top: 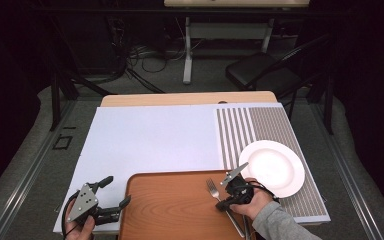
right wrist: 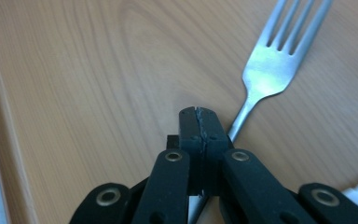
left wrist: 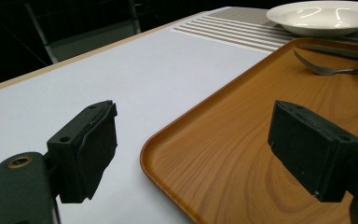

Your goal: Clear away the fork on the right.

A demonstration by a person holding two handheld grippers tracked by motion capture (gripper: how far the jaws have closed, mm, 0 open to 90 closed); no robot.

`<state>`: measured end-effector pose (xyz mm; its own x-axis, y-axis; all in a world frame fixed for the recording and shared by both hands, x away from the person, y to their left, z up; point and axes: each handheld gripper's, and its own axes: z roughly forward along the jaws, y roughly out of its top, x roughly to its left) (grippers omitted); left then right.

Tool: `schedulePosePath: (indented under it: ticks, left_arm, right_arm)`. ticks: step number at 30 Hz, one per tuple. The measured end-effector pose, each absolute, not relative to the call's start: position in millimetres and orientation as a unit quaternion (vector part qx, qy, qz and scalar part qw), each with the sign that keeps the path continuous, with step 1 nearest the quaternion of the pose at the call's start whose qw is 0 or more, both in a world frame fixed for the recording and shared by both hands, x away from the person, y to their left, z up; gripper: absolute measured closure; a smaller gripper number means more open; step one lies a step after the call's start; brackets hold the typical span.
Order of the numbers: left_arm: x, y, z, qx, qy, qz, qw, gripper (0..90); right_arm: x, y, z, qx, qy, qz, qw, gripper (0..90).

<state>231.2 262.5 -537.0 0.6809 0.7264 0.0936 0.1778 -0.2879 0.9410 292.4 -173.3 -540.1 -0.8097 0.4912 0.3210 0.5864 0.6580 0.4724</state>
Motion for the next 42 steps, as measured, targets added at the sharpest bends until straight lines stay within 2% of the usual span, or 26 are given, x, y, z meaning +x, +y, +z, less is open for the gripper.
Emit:
schedulePosePath:
  ticks: [13, 26, 32, 42]
  left_arm:
    - [231, 262, -537, 0.757, 0.3, 0.265, 0.516, 15.7]
    - [232, 262, -537, 0.757, 0.301, 0.265, 0.516, 15.7]
    - [232, 262, -537, 0.757, 0.3, 0.265, 0.516, 15.7]
    - [232, 262, -537, 0.758, 0.298, 0.265, 0.516, 15.7]
  right_arm:
    - [297, -196, -540, -0.325, -0.898, -0.286, 0.073, 90.0]
    - [295, -201, -536, -0.326, -0.895, -0.295, 0.074, 89.8]
    - [295, -201, -531, -0.314, -0.897, -0.305, 0.066, 82.2]
    - [292, -196, -522, -0.276, -0.905, -0.323, 0.035, 63.7]
